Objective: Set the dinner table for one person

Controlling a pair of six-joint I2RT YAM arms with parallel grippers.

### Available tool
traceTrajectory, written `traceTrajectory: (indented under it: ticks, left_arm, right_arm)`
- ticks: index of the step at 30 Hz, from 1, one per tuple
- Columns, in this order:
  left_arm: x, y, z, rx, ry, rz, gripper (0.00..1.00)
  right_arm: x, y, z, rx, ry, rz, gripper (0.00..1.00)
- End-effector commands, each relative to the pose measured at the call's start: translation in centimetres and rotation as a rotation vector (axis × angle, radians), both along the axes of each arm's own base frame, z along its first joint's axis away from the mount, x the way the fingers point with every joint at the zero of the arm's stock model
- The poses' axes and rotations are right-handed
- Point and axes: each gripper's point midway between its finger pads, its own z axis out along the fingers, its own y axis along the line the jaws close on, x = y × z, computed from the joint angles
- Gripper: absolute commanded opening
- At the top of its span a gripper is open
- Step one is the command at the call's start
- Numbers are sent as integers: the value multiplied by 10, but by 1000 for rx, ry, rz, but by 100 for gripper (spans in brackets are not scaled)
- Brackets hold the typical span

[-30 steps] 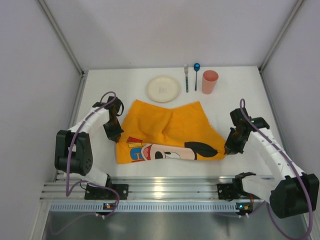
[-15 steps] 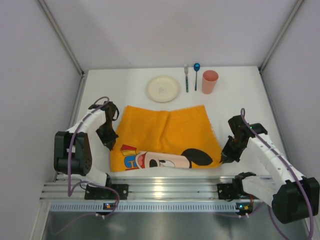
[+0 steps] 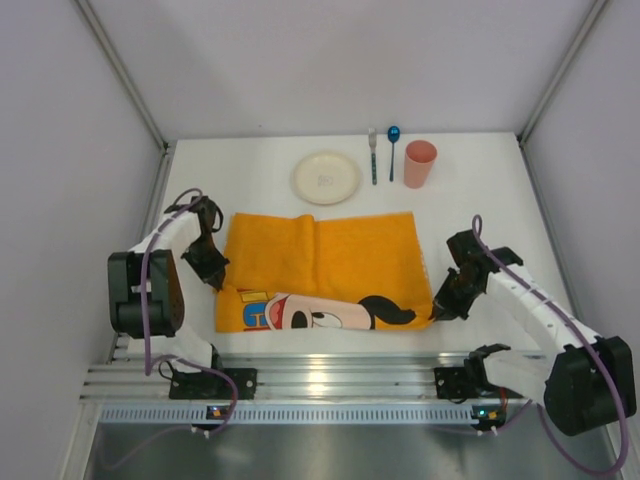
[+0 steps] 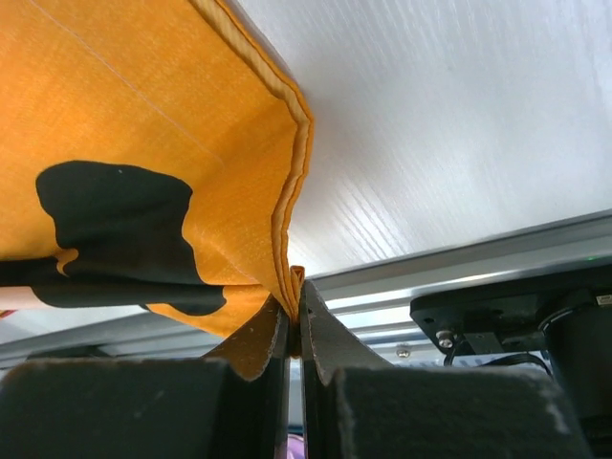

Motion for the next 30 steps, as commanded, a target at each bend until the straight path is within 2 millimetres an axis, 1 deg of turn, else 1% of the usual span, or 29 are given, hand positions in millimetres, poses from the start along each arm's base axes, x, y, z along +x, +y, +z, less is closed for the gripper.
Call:
traceTrajectory:
  ticks: [1,2,5,6,7,8,9,10,11,12,13,14,15,16,17,18,19,20,21,22,23,24,25,26,27,28,29,30]
  left_arm:
    - [49,8,4,36,-145,-64,0]
    - [57,9,6,47,-161,-76,0]
    - [72,11,2,53,-151,-95,0]
    - [70,12,1,60,-131,-97,0]
    - [70,13,-1,62,-112,-96,0]
    - [72,14,3,66,-113,-94,0]
    - [69,15,5,74,-98,-84,0]
    - [61,16,9,79,-70,-85,0]
    - [55,17,16,85,-64,-82,0]
    - [49,17,21,93,-53,-75,0]
    - [38,20,26,108,-23,-75,0]
    - [31,21,33,114,-37,-76,0]
    - [26,21,35,114,-38,-83,0]
    - [18,20,40,110,-33,-89,3]
    - [9,19,40,108,-12,-90,4]
    - [3,17,40,93,4,-89,9]
    - [-9,13,42,70,22,-89,14]
    - [-14,11,43,60,20,-83,20]
    - [-18,9,45,51,15,-84,24]
    - [-22,7,50,44,-13,-80,28]
    - [-28,3,49,25,-9,-81,42]
    - [-32,3,51,24,-11,-80,49]
    - [-34,2,53,19,-22,-78,57]
    - [-34,0,53,12,-29,-79,69]
    - [-32,1,54,17,-36,-78,72]
    - [-27,2,55,22,-47,-78,73]
    - [-21,2,56,18,-66,-84,73]
    - [-6,-3,55,-12,-118,-89,73]
  right_arm:
    - [12,-17,-1,-108,-30,10,0]
    - [11,-14,-6,-100,-7,23,0]
    - [7,-9,-11,-71,26,46,0]
    - [5,-8,-12,-69,34,50,3]
    - [5,-8,-11,-70,38,56,9]
    - [3,-9,-11,-72,47,66,15]
    - [2,-10,-9,-77,47,70,29]
    - [4,-10,-5,-79,40,74,40]
    - [1,-12,-1,-83,49,80,54]
    - [6,-11,8,-79,19,80,71]
    - [7,-11,14,-80,4,81,76]
    - [3,-14,21,-89,4,85,82]
    - [11,-15,33,-100,-34,84,85]
    - [11,-18,39,-114,-40,89,85]
    - [14,-20,46,-122,-68,92,85]
    - [23,-20,57,-125,-110,98,85]
    - [27,-22,63,-140,-131,115,85]
    - [33,-25,68,-159,-148,118,84]
    - [43,-27,79,-179,-188,117,83]
    - [47,-29,84,-191,-204,131,83]
    - [52,-29,87,-198,-215,136,82]
    - [59,-28,94,-198,-244,138,82]
    - [66,-25,96,-191,-270,147,82]
    - [70,-20,96,-164,-278,160,82]
    - [73,-16,94,-145,-286,166,81]
    - [83,-8,96,-115,-330,176,81]
    - [89,-3,93,-95,-346,183,81]
    - [89,9,88,-26,-343,204,79]
